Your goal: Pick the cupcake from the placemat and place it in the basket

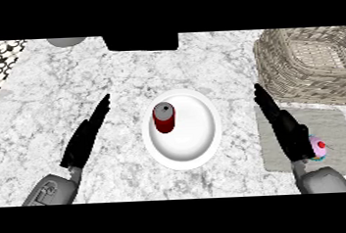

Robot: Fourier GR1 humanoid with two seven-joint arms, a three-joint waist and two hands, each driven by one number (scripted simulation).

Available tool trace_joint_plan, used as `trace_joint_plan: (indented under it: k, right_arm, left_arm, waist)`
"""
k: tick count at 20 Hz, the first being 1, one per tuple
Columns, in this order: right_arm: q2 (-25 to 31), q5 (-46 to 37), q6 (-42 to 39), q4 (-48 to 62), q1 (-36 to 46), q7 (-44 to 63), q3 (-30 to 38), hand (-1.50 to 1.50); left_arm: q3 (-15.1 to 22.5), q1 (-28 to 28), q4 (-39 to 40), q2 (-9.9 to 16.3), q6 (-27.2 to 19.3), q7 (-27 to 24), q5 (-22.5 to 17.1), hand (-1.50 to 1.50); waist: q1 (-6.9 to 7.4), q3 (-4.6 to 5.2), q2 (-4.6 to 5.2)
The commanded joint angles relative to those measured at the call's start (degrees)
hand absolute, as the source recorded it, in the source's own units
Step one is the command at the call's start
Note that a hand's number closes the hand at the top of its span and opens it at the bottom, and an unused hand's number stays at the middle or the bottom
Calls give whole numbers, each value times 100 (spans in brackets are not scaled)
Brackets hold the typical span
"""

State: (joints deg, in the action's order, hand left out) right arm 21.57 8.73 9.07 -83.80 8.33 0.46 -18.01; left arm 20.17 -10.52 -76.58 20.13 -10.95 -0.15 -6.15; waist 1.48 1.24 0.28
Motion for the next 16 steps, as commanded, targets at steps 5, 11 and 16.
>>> trace_joint_plan:
  k: [5, 11, 16]
  right_arm:
    - [385, 2085, -2515, -245, 1152, -1128, 1044, 150]
    - [1484, 468, -4154, -1162, 949, -3363, 270, -150]
    - [1749, -114, -4036, -1567, -307, -4699, 722, -150]
  left_arm:
    - [-764, -243, -29, 137, -152, 222, -442, 0]
    - [-1191, -43, 31, 371, 95, 510, -948, 0]
    - [-1592, 39, -118, 781, 360, 852, -1124, 0]
  waist:
    - [174, -186, 43]
    - [-40, -164, -53]
    - [-205, -129, -52]
